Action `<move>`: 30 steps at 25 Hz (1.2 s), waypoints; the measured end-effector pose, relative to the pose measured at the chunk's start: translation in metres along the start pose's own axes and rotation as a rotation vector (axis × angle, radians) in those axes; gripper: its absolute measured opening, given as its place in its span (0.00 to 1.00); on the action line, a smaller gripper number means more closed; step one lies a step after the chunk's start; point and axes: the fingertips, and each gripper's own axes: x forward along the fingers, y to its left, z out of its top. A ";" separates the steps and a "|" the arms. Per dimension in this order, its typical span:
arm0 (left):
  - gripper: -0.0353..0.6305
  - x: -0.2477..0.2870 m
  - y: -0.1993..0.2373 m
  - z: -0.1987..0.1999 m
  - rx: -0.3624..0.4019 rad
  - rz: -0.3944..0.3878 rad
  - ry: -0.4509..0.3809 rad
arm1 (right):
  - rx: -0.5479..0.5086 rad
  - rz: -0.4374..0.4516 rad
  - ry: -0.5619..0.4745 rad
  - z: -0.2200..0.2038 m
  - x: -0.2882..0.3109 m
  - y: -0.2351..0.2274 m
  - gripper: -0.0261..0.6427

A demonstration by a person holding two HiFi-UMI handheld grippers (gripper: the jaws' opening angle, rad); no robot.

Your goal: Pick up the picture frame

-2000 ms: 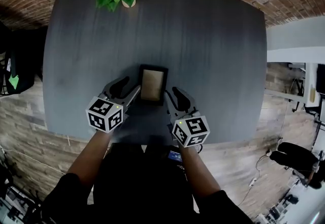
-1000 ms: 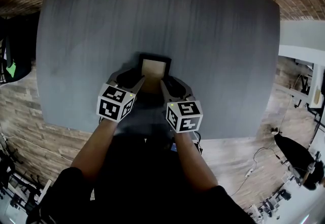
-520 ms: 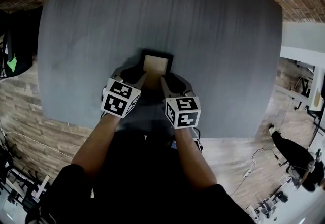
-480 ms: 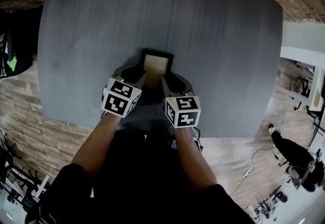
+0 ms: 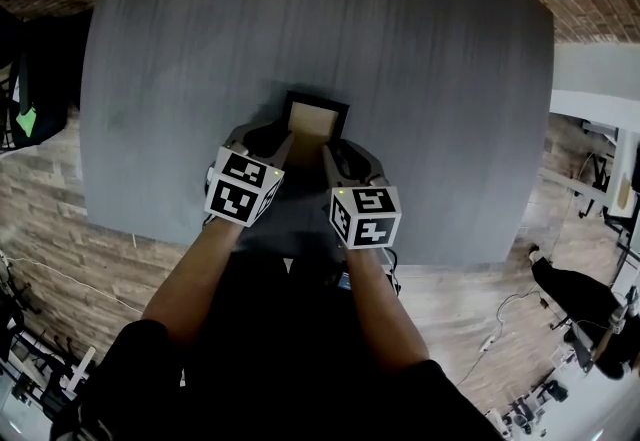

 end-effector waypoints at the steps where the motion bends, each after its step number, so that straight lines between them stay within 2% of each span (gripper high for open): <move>1: 0.18 -0.004 0.000 0.002 0.002 0.003 -0.013 | -0.006 -0.001 -0.014 0.003 -0.003 0.003 0.19; 7: 0.17 -0.047 -0.002 0.022 0.023 0.006 -0.134 | -0.053 -0.014 -0.129 0.029 -0.032 0.027 0.19; 23: 0.14 -0.199 -0.057 0.113 0.229 -0.052 -0.506 | -0.213 -0.144 -0.507 0.122 -0.183 0.095 0.17; 30: 0.15 -0.263 -0.094 0.147 0.312 -0.076 -0.646 | -0.247 -0.126 -0.614 0.140 -0.243 0.116 0.17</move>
